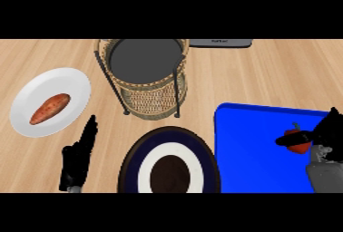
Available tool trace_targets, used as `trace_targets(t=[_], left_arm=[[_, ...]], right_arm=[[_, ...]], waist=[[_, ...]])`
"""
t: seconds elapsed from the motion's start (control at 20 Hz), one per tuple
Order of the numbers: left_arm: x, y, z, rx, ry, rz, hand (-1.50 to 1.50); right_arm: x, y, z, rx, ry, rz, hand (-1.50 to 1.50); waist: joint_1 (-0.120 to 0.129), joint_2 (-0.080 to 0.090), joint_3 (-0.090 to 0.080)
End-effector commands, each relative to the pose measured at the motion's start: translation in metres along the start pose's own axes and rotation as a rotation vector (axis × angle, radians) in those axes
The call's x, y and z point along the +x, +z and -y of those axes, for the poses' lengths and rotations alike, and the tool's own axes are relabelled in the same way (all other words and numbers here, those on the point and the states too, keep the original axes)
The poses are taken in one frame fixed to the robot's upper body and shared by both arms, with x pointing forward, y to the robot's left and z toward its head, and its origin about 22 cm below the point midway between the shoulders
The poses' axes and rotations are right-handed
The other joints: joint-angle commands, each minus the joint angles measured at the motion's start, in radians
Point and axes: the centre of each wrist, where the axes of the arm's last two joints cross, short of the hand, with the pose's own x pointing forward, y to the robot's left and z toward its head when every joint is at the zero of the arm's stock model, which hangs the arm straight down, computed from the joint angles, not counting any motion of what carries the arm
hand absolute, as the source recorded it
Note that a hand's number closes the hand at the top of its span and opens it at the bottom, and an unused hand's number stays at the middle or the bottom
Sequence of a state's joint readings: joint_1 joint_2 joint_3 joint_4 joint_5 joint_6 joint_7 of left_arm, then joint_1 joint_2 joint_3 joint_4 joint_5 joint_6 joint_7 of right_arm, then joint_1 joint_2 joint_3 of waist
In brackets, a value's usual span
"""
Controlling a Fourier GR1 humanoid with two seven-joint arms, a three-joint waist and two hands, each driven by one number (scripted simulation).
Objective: Pick the bell pepper from the tray and place it in the tiered basket
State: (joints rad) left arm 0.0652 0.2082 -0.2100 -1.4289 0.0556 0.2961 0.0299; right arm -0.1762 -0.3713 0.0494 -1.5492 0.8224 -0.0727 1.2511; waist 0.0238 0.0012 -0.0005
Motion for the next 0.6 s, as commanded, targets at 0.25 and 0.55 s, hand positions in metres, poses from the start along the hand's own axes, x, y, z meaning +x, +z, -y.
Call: trace_targets(t=[0.25,0.55], left_arm=[[-0.009,0.000,0.007,0.029,0.002,-0.021,0.00],[-0.013,0.001,0.006,0.024,-0.007,-0.032,0.00]], right_arm=[[0.028,-0.006,-0.001,0.102,0.120,-0.270,-1.50],[0.043,-0.010,-0.007,0.128,0.142,-0.300,-1.50]], waist=[[-0.019,-0.001,-0.002],[-0.016,0.000,-0.001]])
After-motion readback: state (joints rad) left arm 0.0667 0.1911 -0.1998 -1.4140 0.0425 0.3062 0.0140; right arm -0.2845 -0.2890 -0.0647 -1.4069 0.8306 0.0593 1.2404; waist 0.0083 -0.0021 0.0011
